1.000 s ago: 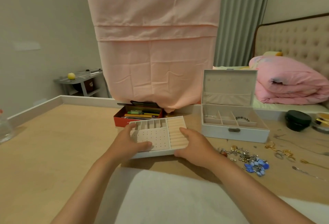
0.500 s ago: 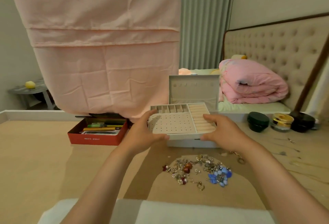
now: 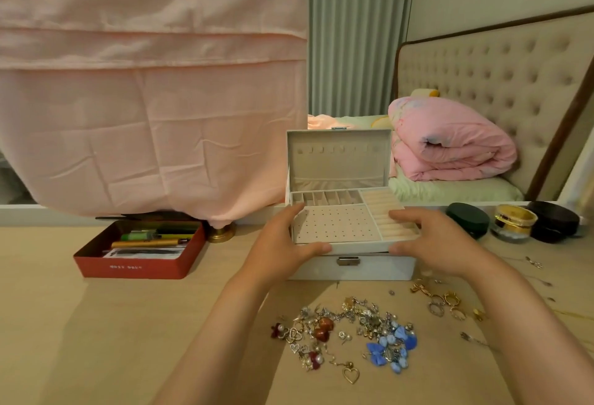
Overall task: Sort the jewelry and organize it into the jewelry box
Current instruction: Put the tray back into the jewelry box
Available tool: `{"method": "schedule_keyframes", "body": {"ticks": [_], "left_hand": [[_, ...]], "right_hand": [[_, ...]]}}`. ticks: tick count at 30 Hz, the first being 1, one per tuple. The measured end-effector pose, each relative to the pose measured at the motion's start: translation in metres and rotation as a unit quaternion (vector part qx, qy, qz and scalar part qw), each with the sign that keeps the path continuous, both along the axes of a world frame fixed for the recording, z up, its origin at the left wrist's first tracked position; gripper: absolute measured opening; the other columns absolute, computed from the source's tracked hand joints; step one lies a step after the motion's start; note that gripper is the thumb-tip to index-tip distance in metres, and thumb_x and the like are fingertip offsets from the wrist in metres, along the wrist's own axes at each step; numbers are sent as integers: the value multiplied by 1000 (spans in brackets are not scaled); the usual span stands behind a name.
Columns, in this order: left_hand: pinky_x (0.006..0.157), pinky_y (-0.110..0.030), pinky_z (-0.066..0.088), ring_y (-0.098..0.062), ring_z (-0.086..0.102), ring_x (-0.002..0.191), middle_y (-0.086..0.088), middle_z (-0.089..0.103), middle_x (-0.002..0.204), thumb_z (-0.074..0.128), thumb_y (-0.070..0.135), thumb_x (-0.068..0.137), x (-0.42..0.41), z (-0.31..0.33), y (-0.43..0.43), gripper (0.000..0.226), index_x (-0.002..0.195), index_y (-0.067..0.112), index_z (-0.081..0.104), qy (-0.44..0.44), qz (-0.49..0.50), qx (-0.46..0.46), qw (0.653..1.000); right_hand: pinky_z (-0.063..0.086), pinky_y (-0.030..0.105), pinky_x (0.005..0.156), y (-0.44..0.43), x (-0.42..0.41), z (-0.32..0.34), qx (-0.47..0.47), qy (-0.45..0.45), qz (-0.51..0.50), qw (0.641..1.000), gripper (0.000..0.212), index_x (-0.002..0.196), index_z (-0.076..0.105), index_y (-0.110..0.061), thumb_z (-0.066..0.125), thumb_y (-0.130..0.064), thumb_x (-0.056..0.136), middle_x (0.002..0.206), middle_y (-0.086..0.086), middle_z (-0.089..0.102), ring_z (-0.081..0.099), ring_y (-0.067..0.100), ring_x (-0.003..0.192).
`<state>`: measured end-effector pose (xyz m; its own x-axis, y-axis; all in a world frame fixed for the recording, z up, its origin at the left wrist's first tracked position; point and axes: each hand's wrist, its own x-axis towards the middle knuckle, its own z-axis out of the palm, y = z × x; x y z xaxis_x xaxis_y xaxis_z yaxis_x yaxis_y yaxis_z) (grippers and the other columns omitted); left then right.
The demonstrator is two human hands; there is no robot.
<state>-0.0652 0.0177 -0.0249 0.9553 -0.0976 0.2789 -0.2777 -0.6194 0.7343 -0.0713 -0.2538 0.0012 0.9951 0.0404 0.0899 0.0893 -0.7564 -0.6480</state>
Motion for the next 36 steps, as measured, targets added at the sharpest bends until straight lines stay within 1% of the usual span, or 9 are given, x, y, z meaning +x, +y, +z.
{"method": "schedule_keyframes", "body": {"ticks": [6,9,12,18,23,26,29,32,36], "left_hand": [[110,-31,37,-9,39,138,15,41,153,83,56,69,3,-3,-6,96,150,34,38,-9,9,-19,1000],[114,-42,36,-15,38,141,9,41,155,79,61,71,10,-9,1,95,151,32,37,25,18,21,999],[115,-45,31,-20,35,141,5,43,152,76,62,74,14,-14,5,91,151,32,37,26,40,37,998],[116,-44,28,-23,29,143,0,41,152,72,60,79,22,-15,6,89,153,32,33,40,32,61,997],[114,-38,31,-21,30,143,1,40,154,76,55,79,27,-21,10,89,153,26,36,46,5,62,997],[115,-38,31,-19,32,142,3,36,155,77,50,80,27,-21,8,83,150,27,38,41,-1,57,998],[110,-35,36,-18,41,134,6,32,144,72,45,86,24,-22,9,67,144,28,43,49,13,-6,999],[107,-39,44,-21,49,128,4,31,138,72,38,88,24,-25,10,62,141,26,42,63,44,-47,996],[100,-34,47,-14,52,116,0,49,143,75,31,87,26,-27,10,71,147,20,38,96,36,-71,992]], "right_hand": [[45,29,101,-11,-2,6,0,8,-17,1000,77,144,54,-27,88,-24,75,145,-7,52,50,8,118],[38,28,106,2,3,-9,3,11,-13,1000,73,145,53,-26,85,-25,79,148,-6,50,47,10,125],[32,21,102,9,8,-19,22,5,-8,1000,70,145,53,-24,83,-24,81,150,-5,49,42,4,120],[27,17,101,13,10,-25,32,3,-10,999,69,149,47,-18,78,-21,87,152,-5,44,39,3,121],[18,15,106,17,8,-31,-24,28,17,999,63,157,33,-20,59,-29,101,164,-5,25,30,14,147],[16,22,116,16,7,-33,-59,45,24,997,65,160,23,-24,51,-40,103,168,-5,9,21,16,152],[14,31,121,18,7,-35,-46,50,4,998,68,160,20,-28,49,-49,102,169,-2,-2,15,19,154],[12,32,122,21,7,-39,-37,44,-8,998,65,160,20,-26,44,-49,104,169,2,1,13,19,155],[13,30,121,23,7,-42,-50,37,-15,998,63,159,28,-21,47,-46,103,169,4,8,11,19,155]]}}
